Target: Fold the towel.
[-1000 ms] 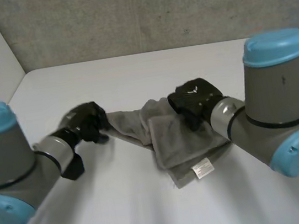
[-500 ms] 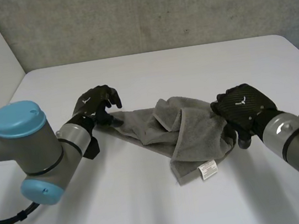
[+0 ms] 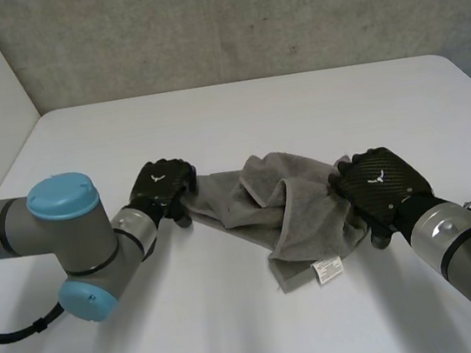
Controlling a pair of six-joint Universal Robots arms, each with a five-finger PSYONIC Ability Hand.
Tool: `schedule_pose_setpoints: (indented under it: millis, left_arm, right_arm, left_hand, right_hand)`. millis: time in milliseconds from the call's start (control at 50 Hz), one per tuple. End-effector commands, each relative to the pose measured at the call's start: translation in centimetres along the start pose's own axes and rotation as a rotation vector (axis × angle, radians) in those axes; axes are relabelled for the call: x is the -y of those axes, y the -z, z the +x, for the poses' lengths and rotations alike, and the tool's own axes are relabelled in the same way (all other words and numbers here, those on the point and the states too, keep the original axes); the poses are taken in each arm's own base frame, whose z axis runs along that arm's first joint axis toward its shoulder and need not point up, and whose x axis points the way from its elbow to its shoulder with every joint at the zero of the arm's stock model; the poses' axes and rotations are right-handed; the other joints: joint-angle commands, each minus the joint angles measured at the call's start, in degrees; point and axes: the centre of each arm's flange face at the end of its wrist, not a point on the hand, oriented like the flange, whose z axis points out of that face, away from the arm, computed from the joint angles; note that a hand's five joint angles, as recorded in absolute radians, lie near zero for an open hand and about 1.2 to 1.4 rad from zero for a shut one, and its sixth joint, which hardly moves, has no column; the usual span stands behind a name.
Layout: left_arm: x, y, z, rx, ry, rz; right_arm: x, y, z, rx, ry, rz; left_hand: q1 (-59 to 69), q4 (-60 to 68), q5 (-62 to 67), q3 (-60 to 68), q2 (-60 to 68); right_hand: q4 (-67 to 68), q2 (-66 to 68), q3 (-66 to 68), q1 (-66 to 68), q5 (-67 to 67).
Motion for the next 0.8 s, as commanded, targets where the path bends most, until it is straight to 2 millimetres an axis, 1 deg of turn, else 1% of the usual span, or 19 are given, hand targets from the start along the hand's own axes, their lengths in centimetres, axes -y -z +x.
schedule_pose_setpoints:
  millis: [20, 180, 220, 260, 320, 360, 420, 460, 480, 520, 560, 580, 620, 640, 660, 720, 760, 780, 800]
  left_arm:
    - [0.2, -0.1, 0.1, -0.007, 0.005, 0.008]
    - [-0.5, -0.8, 0.1, -0.012, 0.004, 0.010]
    - [-1.3, -1.4, 0.2, -0.013, 0.010, -0.007]
    - [-1.5, -1.5, 0.3, -0.015, 0.010, -0.008]
    - [-1.7, -1.6, 0.8, -0.027, 0.008, -0.011]
    - [-1.7, -1.8, 1.3, -0.037, 0.004, -0.005]
    - [-1.6, -1.9, 1.4, -0.039, 0.003, -0.002]
    - [-1.6, -1.9, 1.3, -0.038, 0.003, -0.001]
    - [-1.6, -1.9, 1.3, -0.038, 0.003, -0.001]
    - [-1.4, -2.0, 1.3, -0.037, 0.005, 0.007]
    - [-1.3, -2.0, 1.3, -0.036, 0.006, 0.008]
    - [-1.3, -2.0, 1.3, -0.036, 0.006, 0.008]
    - [-1.1, -2.1, 1.2, -0.033, 0.010, 0.015]
    - [-1.1, -2.1, 1.2, -0.033, 0.010, 0.015]
    - [-0.9, -2.1, 1.2, -0.032, 0.014, 0.019]
    - [-0.3, -1.9, 1.0, -0.025, 0.021, 0.026]
    - [1.2, -1.3, 0.9, -0.022, 0.032, 0.041]
    - [1.2, -1.3, 0.9, -0.022, 0.032, 0.041]
    - [2.0, -1.0, 0.7, -0.017, 0.043, 0.043]
  right_arm:
    - [-0.4, -0.2, -0.2, 0.009, -0.014, -0.013]
    - [-0.8, -0.3, -0.6, 0.018, -0.019, -0.025]
    - [-0.9, -0.3, -0.6, 0.018, -0.019, -0.027]
    - [-1.0, -0.3, -0.6, 0.018, -0.026, -0.030]
    - [-1.0, -0.3, -0.7, 0.022, -0.026, -0.030]
    - [-1.1, -0.3, -0.7, 0.021, -0.026, -0.032]
    - [-1.1, -0.3, -0.7, 0.020, -0.026, -0.033]
    - [-1.1, -0.3, -0.7, 0.020, -0.026, -0.033]
    - [-1.1, -0.3, -0.7, 0.020, -0.025, -0.033]
    - [-1.1, -0.3, -0.7, 0.018, -0.026, -0.036]
    - [-1.1, -0.3, -0.7, 0.016, -0.026, -0.039]
    - [-1.1, -0.3, -0.6, 0.019, -0.028, -0.043]
    - [-1.0, -0.2, -0.6, 0.020, -0.028, -0.042]
    - [-1.0, -0.2, -0.6, 0.020, -0.028, -0.042]
    - [-0.9, 0.0, -0.6, 0.020, -0.025, -0.040]
    - [-0.2, 0.4, -0.2, 0.015, -0.021, -0.031]
    - [0.3, 1.0, 0.0, 0.036, -0.026, -0.035]
    - [0.3, 1.0, 0.0, 0.036, -0.026, -0.035]
    - [0.5, 1.3, -0.1, 0.056, -0.030, -0.032]
  left_hand:
    - [-1.0, -2.4, 0.1, -2.1, -1.7]
    - [0.0, -1.4, 1.1, -1.0, -0.7]
    - [0.9, -0.5, 2.0, -0.2, 0.1]
    - [1.0, -0.4, 2.1, 0.0, 0.3]
    - [3.1, 1.7, 4.2, 2.0, 2.3]
    - [7.6, 6.2, 8.7, 6.5, 6.8]
    - [11.1, 9.7, 12.2, 10.1, 10.4]
    - [18.5, 17.1, 19.6, 17.4, 17.7]
    - [18.5, 17.1, 19.6, 17.5, 17.8]
    - [27.9, 26.5, 29.0, 26.8, 27.1]
    - [32.1, 30.7, 33.2, 31.0, 31.4]
    - [32.2, 30.8, 33.3, 31.1, 31.4]
    - [44.9, 43.5, 46.0, 43.8, 44.1]
    - [45.0, 43.5, 46.0, 43.9, 44.2]
    - [48.9, 47.5, 50.0, 47.8, 48.2]
    - [49.0, 47.6, 50.1, 47.9, 48.2]
    - [49.0, 47.6, 50.1, 47.9, 48.2]
    - [49.0, 47.6, 50.1, 47.9, 48.2]
    - [49.0, 47.6, 50.1, 47.9, 48.2]
  right_hand:
    - [-3.5, -4.4, -3.4, -3.6, -1.2]
    - [-3.5, -4.4, -3.4, -3.6, -1.2]
    - [-3.5, -4.4, -3.4, -3.6, -1.2]
    - [-3.3, -4.2, -3.2, -3.4, -1.0]
    - [-3.3, -4.2, -3.2, -3.4, -1.0]
    - [-2.8, -3.7, -2.7, -2.9, -0.5]
    - [-2.5, -3.4, -2.4, -2.6, -0.2]
    - [-2.5, -3.4, -2.4, -2.6, -0.2]
    - [-2.5, -3.4, -2.4, -2.6, -0.2]
    - [-2.3, -3.2, -2.2, -2.4, 0.0]
    - [-2.5, -3.4, -2.4, -2.6, -0.2]
    - [-2.5, -3.4, -2.4, -2.6, -0.2]
    - [-2.5, -3.4, -2.4, -2.6, -0.2]
    - [-2.5, -3.4, -2.4, -2.6, -0.2]
    - [-2.6, -3.5, -2.6, -2.8, -0.3]
    - [-2.8, -3.7, -2.7, -2.9, -0.5]
    - [-2.5, -3.4, -2.4, -2.6, -0.2]
    - [-2.5, -3.4, -2.4, -2.6, -0.2]
    - [-2.3, -3.2, -2.2, -2.4, 0.0]
